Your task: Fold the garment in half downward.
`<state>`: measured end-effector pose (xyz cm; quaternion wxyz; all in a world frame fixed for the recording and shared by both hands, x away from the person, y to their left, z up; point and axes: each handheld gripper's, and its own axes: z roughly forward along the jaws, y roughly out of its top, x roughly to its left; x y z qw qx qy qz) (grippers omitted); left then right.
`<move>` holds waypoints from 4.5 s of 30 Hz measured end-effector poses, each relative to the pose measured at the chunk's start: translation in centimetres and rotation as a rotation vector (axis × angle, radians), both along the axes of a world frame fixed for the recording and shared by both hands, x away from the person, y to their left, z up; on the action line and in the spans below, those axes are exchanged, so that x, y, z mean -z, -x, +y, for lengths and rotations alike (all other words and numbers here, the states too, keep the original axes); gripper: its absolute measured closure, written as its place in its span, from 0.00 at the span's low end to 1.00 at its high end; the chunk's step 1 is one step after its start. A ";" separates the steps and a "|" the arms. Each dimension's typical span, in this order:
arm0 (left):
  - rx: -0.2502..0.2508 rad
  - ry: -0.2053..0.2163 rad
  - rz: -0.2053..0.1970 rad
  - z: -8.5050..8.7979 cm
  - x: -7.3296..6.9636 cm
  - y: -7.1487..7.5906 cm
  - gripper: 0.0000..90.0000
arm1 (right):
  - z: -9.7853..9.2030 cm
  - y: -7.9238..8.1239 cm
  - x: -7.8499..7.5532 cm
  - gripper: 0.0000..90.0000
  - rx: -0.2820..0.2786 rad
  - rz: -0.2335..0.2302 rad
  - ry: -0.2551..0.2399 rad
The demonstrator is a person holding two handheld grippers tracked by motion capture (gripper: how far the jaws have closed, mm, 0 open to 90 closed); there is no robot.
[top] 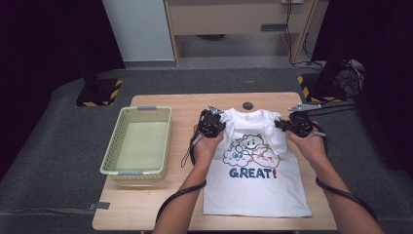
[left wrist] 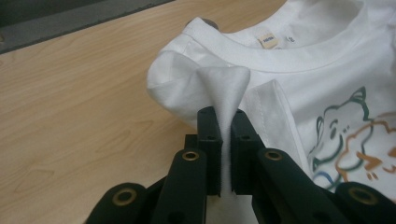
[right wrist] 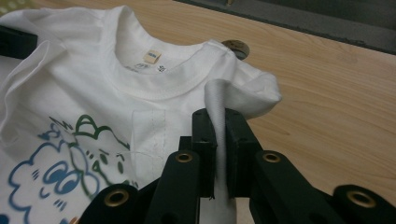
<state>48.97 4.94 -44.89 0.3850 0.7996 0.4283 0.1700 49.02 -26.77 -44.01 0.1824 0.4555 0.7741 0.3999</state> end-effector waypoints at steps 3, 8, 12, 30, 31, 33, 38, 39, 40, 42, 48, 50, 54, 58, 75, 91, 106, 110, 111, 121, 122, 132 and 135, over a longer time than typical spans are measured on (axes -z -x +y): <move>0.021 0.020 -0.011 0.2 0.0 1.7 0.95 | -0.1 1.7 -0.3 0.94 -0.026 -0.015 -0.007; 0.069 0.010 -0.036 0.5 0.2 3.9 0.95 | -0.4 4.2 0.0 0.94 -0.067 -0.025 -0.007; 0.087 0.017 -0.040 0.9 0.0 4.9 0.95 | -0.7 5.4 0.0 0.94 -0.087 -0.031 -0.016; 0.184 0.002 -0.078 1.1 0.2 10.1 0.95 | -1.2 10.7 1.0 0.94 -0.131 -0.015 -0.032; 0.190 0.003 -0.073 1.1 0.5 10.4 0.95 | -1.2 10.9 1.2 0.94 -0.131 -0.006 -0.033; 0.200 -0.017 -0.065 1.2 1.3 11.1 0.95 | -1.2 11.4 1.7 0.93 -0.137 0.006 -0.029; 0.221 -0.026 -0.020 1.4 3.2 12.6 0.95 | -1.2 12.7 3.4 0.93 -0.162 0.040 -0.014; 0.225 -0.025 -0.016 1.3 3.5 12.8 0.95 | -1.2 12.9 3.7 0.93 -0.166 0.046 -0.007; 0.231 -0.035 -0.014 1.3 3.7 12.9 0.95 | -1.2 13.1 4.1 0.93 -0.167 0.056 -0.005; 0.245 -0.055 -0.007 1.2 4.3 13.3 0.95 | -1.1 13.6 5.0 0.93 -0.174 0.076 0.003; 0.254 -0.085 0.041 1.3 6.6 13.7 0.95 | -0.9 14.2 7.7 0.93 -0.176 0.139 0.034; 0.248 -0.086 0.040 1.3 6.9 13.5 0.95 | -0.8 14.1 8.0 0.93 -0.170 0.142 0.028; 0.224 -0.098 0.029 1.4 7.1 12.2 0.95 | -0.5 13.3 8.1 0.91 -0.160 0.129 0.042; 0.193 -0.087 0.019 1.4 7.4 10.5 0.95 | -0.2 12.0 8.2 0.90 -0.138 0.118 0.044; 0.153 -0.095 -0.046 1.4 3.9 9.3 0.49 | -0.7 9.6 5.2 0.31 -0.142 0.086 0.149; 0.145 -0.082 -0.009 -1.1 5.5 3.7 0.63 | 2.5 3.9 5.9 0.76 -0.168 0.128 0.128; 0.170 -0.081 0.020 -1.0 7.3 3.0 0.54 | 3.6 3.9 7.5 0.73 -0.219 0.140 0.175; 0.165 -0.079 0.015 -1.2 7.3 3.1 0.55 | 3.8 4.1 7.4 0.83 -0.236 0.131 0.182; 0.166 -0.079 0.009 -1.2 7.2 3.1 0.55 | 3.8 4.2 7.4 0.84 -0.237 0.132 0.181; 0.186 -0.062 -0.019 -1.8 6.7 2.7 0.53 | 4.0 4.2 7.3 0.87 -0.241 0.131 0.188; 0.192 -0.058 -0.016 -2.0 6.8 2.6 0.55 | 4.0 4.2 7.3 0.87 -0.241 0.131 0.188; 0.218 -0.104 -0.023 -2.8 6.5 2.9 0.90 | 4.0 4.3 6.7 0.91 -0.241 0.116 0.174; 0.208 -0.091 -0.034 -2.7 6.0 3.2 0.94 | 3.9 4.4 6.4 0.91 -0.236 0.111 0.165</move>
